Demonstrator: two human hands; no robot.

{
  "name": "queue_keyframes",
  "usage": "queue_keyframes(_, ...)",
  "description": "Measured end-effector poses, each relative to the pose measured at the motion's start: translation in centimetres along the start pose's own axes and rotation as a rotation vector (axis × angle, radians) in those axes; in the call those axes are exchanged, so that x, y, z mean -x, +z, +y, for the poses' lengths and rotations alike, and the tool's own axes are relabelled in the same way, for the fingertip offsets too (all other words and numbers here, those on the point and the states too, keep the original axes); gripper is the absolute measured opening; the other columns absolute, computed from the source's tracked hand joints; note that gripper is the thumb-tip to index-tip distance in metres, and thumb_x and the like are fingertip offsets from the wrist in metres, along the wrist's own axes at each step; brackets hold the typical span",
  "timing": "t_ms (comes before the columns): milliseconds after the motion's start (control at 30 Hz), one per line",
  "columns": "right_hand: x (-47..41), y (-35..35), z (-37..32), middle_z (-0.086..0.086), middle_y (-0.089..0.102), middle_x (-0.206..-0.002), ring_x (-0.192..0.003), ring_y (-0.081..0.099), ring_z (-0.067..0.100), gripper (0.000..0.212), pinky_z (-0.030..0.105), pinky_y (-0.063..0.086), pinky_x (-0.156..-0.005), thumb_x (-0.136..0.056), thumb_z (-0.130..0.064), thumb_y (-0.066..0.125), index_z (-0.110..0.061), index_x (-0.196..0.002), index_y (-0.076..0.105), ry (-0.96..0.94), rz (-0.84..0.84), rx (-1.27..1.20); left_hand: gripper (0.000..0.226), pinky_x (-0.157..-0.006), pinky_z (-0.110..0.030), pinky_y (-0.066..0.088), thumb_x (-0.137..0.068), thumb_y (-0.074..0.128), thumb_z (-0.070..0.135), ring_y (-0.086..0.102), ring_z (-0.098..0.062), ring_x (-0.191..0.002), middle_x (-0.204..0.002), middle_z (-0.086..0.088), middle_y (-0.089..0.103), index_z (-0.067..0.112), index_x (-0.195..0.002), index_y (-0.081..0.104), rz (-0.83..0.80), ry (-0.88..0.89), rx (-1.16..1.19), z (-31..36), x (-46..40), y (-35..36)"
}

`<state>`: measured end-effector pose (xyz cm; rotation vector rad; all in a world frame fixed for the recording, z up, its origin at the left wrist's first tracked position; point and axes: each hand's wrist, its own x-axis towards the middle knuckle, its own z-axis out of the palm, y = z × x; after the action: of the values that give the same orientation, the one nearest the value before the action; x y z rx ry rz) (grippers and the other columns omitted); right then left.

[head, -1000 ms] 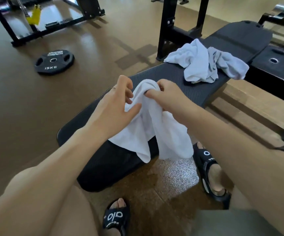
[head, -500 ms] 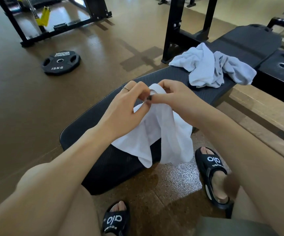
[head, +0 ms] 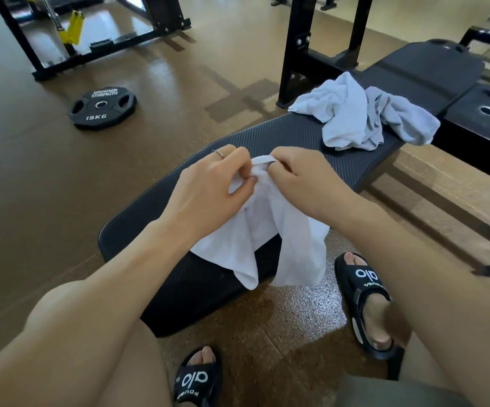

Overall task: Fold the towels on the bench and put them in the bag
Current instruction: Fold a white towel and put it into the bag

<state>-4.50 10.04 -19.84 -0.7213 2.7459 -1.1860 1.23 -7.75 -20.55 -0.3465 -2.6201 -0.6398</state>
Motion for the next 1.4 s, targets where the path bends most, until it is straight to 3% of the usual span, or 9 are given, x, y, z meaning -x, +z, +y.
queue_keyframes(200,-0.1,0.0,0.7,0.002,0.038,-0.072,-0.064,0.038,0.021,0.027,0.032,0.028,-0.054,-0.095,-0.015,0.046,-0.009,-0.069,0.041,-0.125,0.172,0.275,0.004,-0.048,-0.042,0.048,-0.099,0.055,0.018,0.042,-0.023,-0.063,-0.093,0.004,0.05,0.016,-0.097,0.053,0.0,0.03,-0.165,0.8,-0.5,0.0)
queue_keyframes(400,-0.1,-1.4,0.0,-0.001,0.06,-0.062,-0.049,0.064,0.021,0.026,0.034,0.053,-0.051,-0.097,-0.011,0.04,-0.009,-0.089,0.065,0.178,0.079,-0.233,0.019,-0.045,-0.032,0.034,-0.094,0.045,0.01,0.039,-0.021,-0.061,-0.1,-0.001,0.05,0.017,-0.104,0.06,-0.186,0.133,-0.262,0.8,-0.2,0.8)
queue_keyframes(600,-0.2,-1.7,-0.7,0.012,0.064,-0.057,-0.052,0.06,0.02,0.028,0.032,0.056,-0.056,-0.09,0.0,0.04,-0.005,-0.1,0.066,0.245,0.041,-0.573,0.032,-0.061,-0.031,0.044,-0.096,0.037,0.05,0.051,-0.014,-0.074,-0.098,0.011,0.045,0.026,-0.1,0.057,-0.274,-0.009,-0.029,2.9,0.4,1.5)
queue_keyframes(767,0.2,-1.6,-1.2,-0.008,0.059,-0.051,-0.048,0.054,0.008,0.024,0.019,0.046,-0.052,-0.09,-0.002,0.047,-0.01,-0.097,0.069,0.174,0.07,-0.505,0.03,-0.071,-0.028,0.048,-0.093,0.056,0.055,0.053,-0.01,-0.08,-0.096,0.01,0.048,0.029,-0.106,0.065,-0.271,-0.12,0.056,2.6,0.4,2.9)
queue_keyframes(867,0.5,-1.8,-1.4,-0.008,0.06,-0.055,-0.05,0.054,0.008,0.023,0.019,0.046,-0.054,-0.089,-0.002,0.049,-0.013,-0.097,0.068,0.157,0.092,-0.504,0.014,-0.072,-0.035,0.052,-0.092,0.068,0.039,0.054,-0.014,-0.078,-0.087,0.005,0.054,0.027,-0.087,0.065,-0.197,-0.126,0.215,2.9,0.4,2.9)
queue_keyframes(1000,1.1,-2.1,-2.0,-0.006,0.053,-0.067,-0.06,0.05,0.003,0.021,0.023,0.047,-0.062,-0.088,-0.005,0.052,-0.017,-0.101,0.063,0.096,0.224,-0.364,0.028,-0.068,-0.036,0.05,-0.091,0.071,0.028,0.052,-0.015,-0.075,-0.079,0.007,0.051,0.033,-0.071,0.051,-0.145,-0.136,0.32,3.8,0.9,2.0)
queue_keyframes(1100,1.8,-2.5,-3.3,-0.011,0.051,-0.068,-0.063,0.051,0.001,0.019,0.016,0.042,-0.064,-0.092,-0.01,0.052,-0.017,-0.108,0.059,0.018,0.307,-0.173,0.022,-0.067,-0.039,0.049,-0.093,0.066,0.03,0.05,-0.015,-0.077,-0.085,0.009,0.048,0.021,-0.078,0.053,-0.173,-0.104,0.244,3.8,1.1,0.8)
queue_keyframes(1200,1.9,-3.3,-4.9,-0.01,0.053,-0.071,-0.062,0.052,0.0,0.017,0.016,0.044,-0.064,-0.094,-0.012,0.053,-0.018,-0.109,0.057,0.06,0.363,-0.222,0.019,-0.063,-0.031,0.045,-0.096,0.059,0.036,0.049,-0.015,-0.078,-0.093,0.01,0.043,0.02,-0.087,0.054,-0.23,-0.069,0.101,4.1,0.6,-0.5)
queue_keyframes(1400,1.8,-4.9,-7.0,-0.008,0.053,-0.074,-0.064,0.051,0.002,0.016,0.015,0.043,-0.064,-0.096,-0.009,0.051,-0.016,-0.11,0.055,0.053,0.426,-0.227,0.031,-0.061,-0.03,0.045,-0.098,0.057,0.037,0.051,-0.016,-0.076,-0.096,0.005,0.048,0.016,-0.076,0.052,-0.27,-0.081,-0.007,5.2,0.4,-1.9)
